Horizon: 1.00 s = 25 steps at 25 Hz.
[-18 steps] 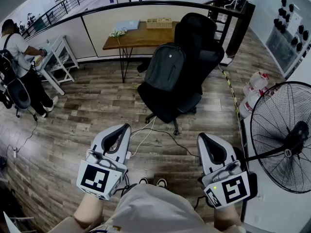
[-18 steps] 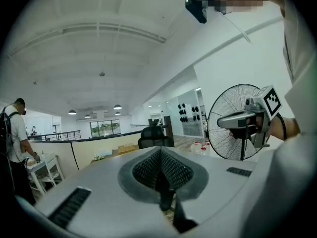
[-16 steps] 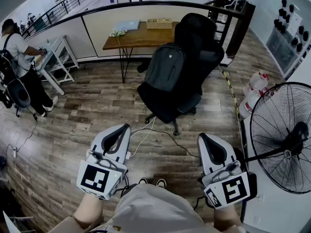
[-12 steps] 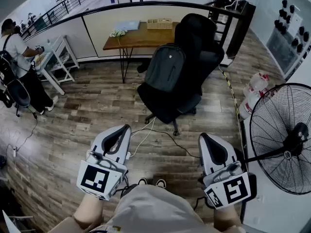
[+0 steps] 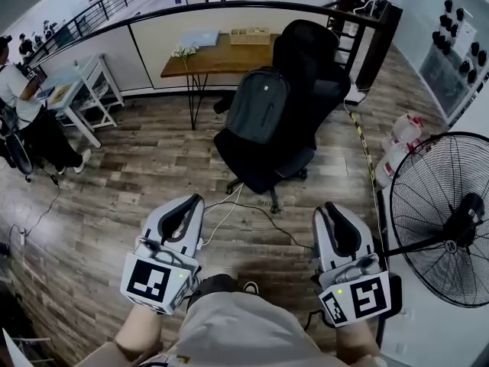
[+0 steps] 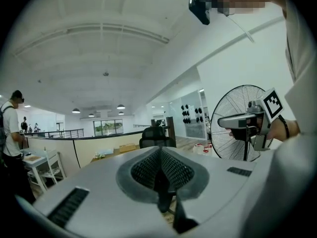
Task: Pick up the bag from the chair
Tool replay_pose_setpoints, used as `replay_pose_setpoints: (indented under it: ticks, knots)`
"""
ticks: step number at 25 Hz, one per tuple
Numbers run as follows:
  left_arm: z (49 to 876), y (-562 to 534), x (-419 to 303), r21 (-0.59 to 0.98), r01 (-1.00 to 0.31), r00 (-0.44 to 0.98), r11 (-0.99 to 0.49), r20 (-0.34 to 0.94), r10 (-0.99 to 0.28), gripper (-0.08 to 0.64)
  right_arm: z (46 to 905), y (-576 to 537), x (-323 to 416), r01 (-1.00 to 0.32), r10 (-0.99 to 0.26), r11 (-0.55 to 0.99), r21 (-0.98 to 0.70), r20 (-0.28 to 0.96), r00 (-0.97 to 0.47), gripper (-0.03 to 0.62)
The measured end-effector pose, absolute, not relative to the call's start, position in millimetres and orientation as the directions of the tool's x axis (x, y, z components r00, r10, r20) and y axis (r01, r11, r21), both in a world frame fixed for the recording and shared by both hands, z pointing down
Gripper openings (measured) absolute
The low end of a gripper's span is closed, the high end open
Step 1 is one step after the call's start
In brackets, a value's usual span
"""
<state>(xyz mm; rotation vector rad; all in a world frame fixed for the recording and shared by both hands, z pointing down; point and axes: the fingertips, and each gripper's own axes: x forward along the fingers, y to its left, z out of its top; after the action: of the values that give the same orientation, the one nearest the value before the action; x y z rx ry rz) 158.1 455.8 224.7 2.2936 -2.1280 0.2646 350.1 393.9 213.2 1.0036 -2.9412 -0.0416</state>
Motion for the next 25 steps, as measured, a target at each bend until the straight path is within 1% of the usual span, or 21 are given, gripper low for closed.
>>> replay_pose_setpoints:
  ticks: [1, 2, 3, 4, 6, 7, 15, 25]
  knots:
    - [225, 454, 159, -0.112, -0.991, 0.062, -0.075, 0.116, -0.991, 0.017, 211, 391, 352, -0.617, -0.617, 0.787, 0.018, 0.006, -0.787, 0.185]
    - [224, 452, 159, -0.112, -0.991, 0.058, -0.07, 0.107, -0.993, 0.217, 209, 388, 353, -0.622, -0.622, 0.783, 0.002, -0.011, -0.783, 0.383]
    - [224, 451, 159, -0.115, -0.992, 0.05, -0.061, 0.097, -0.994, 0.351, 208, 385, 354, -0.629, -0.629, 0.778, -0.008, -0.023, -0.777, 0.434]
    - [223, 449, 157, -0.118, -0.992, 0.037, -0.048, 0.087, -0.996, 0.36, 208, 382, 355, -0.636, -0.636, 0.772, -0.01, -0.028, -0.771, 0.459]
    - [223, 447, 152, -0.123, -0.992, 0.014, -0.022, 0.072, -0.997, 0.388, 211, 377, 355, -0.642, -0.642, 0.766, 0.001, -0.022, -0.766, 0.477]
    - [224, 446, 150, -0.122, -0.992, 0.008, -0.017, 0.069, -0.998, 0.39, 213, 374, 353, -0.642, -0.642, 0.767, 0.005, -0.017, -0.767, 0.479]
    - [238, 426, 121, -0.105, -0.994, 0.001, -0.009, 0.078, -0.997, 0.39, 232, 353, 322, -0.635, -0.635, 0.772, 0.007, 0.017, -0.772, 0.479]
    - [249, 362, 44, -0.1, -0.994, 0.034, -0.043, 0.082, -0.996, 0.39, 244, 290, 254, -0.671, -0.671, 0.741, 0.019, 0.043, -0.74, 0.479]
